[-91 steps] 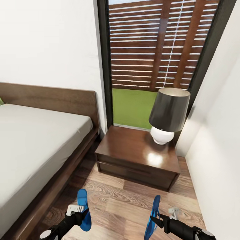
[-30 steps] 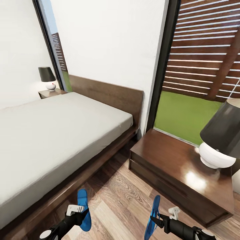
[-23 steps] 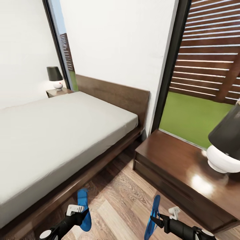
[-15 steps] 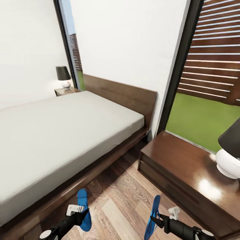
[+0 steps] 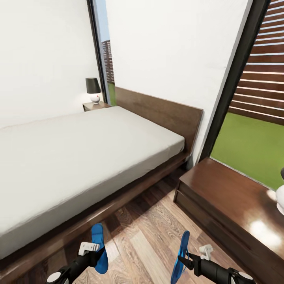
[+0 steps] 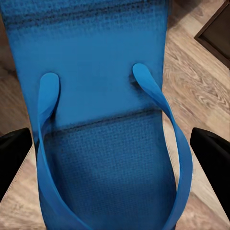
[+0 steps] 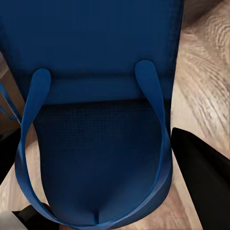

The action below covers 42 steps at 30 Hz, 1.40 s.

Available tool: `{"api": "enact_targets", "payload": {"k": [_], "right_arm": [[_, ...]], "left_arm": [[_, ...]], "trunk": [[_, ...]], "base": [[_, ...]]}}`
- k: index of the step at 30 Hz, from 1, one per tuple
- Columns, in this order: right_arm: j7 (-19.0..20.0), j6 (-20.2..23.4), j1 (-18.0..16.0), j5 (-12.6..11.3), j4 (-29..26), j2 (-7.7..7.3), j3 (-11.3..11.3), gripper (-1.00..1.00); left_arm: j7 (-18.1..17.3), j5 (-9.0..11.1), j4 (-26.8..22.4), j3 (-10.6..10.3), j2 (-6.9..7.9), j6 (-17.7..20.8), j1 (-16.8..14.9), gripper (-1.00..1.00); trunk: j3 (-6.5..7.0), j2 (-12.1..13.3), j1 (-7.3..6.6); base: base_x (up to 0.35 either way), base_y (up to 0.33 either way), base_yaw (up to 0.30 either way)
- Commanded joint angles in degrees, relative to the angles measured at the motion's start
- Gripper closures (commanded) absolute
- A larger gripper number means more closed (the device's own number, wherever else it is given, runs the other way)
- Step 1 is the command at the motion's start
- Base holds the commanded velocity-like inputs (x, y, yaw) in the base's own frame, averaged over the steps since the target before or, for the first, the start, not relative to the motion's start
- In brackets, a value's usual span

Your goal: In the bedroom, move the book from the bed onto either nightstand, and place the two sandals side by side next to the bed.

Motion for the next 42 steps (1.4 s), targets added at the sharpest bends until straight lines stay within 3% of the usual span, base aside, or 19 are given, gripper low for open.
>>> {"api": "enact_targets", "payload": {"k": [1, 42], "right_arm": [[0.4, 0.1, -0.1, 0.5, -0.1, 0.05, -0.5, 1.00], [0.4, 0.1, -0.1, 0.5, -0.1, 0.05, -0.5, 1.00]], "left_arm": [[-0.3, -0.5, 0.1, 0.4, -0.05, -0.3, -0.1, 1.00], [-0.3, -0.6, 0.1, 0.4, -0.05, -0.3, -0.1, 1.00]], "trunk": [[-0.05, 0.0, -0.01], [-0.05, 0.0, -0.01]], "base": [[0.000, 0.000, 0.231], [0.000, 0.000, 0.231]]}}
